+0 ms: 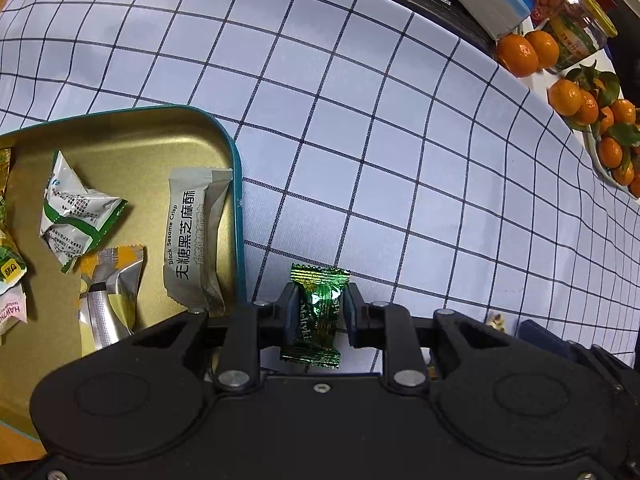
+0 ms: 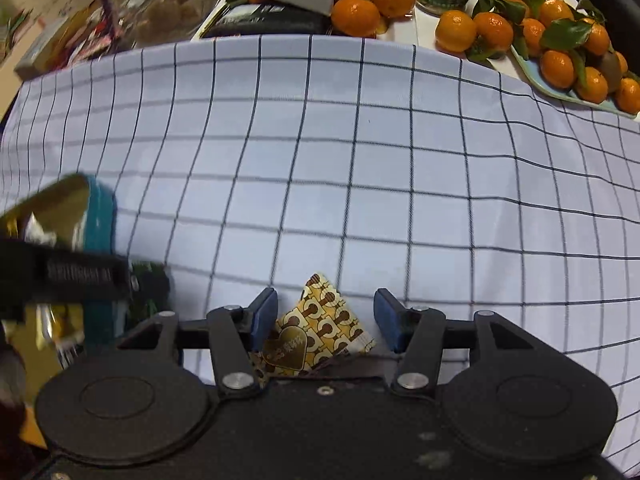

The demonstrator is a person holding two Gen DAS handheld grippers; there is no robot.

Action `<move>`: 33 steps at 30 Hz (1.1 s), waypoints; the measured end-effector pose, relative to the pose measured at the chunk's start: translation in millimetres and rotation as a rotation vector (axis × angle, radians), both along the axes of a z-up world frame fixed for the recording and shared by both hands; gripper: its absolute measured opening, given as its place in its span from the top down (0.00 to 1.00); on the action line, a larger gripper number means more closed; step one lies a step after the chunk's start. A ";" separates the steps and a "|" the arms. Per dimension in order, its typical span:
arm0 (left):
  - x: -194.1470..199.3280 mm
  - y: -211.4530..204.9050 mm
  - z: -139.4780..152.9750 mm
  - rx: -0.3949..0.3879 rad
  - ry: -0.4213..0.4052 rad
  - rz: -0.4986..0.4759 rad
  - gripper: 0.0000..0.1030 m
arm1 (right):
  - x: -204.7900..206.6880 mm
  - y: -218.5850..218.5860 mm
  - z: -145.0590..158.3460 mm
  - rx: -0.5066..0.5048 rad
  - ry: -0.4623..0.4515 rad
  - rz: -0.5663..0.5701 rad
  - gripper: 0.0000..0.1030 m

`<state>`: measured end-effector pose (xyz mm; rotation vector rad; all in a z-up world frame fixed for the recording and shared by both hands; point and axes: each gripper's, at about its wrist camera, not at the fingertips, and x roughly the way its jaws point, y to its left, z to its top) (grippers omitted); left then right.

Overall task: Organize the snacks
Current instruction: 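Grasp the gold heart-print candy with the right gripper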

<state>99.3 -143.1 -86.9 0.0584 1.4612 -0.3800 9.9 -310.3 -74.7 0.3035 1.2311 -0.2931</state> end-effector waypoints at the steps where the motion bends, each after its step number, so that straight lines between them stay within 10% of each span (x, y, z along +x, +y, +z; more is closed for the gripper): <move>1: -0.8 -1.0 0.0 0.003 -0.003 -0.004 0.69 | -5.2 -1.7 1.1 -0.010 -0.007 -0.001 0.45; 6: -2.6 -10.9 -1.9 0.022 -0.018 -0.016 0.69 | -31.8 -30.6 17.9 -0.004 -0.104 -0.164 0.43; 13: -6.7 -20.4 -3.9 0.048 -0.037 -0.035 0.69 | -48.2 -39.8 5.4 0.345 -0.062 -0.327 0.42; 33: -5.6 -15.9 -2.3 0.030 -0.028 -0.054 0.68 | -12.5 13.1 -3.3 0.129 -0.030 -0.134 0.51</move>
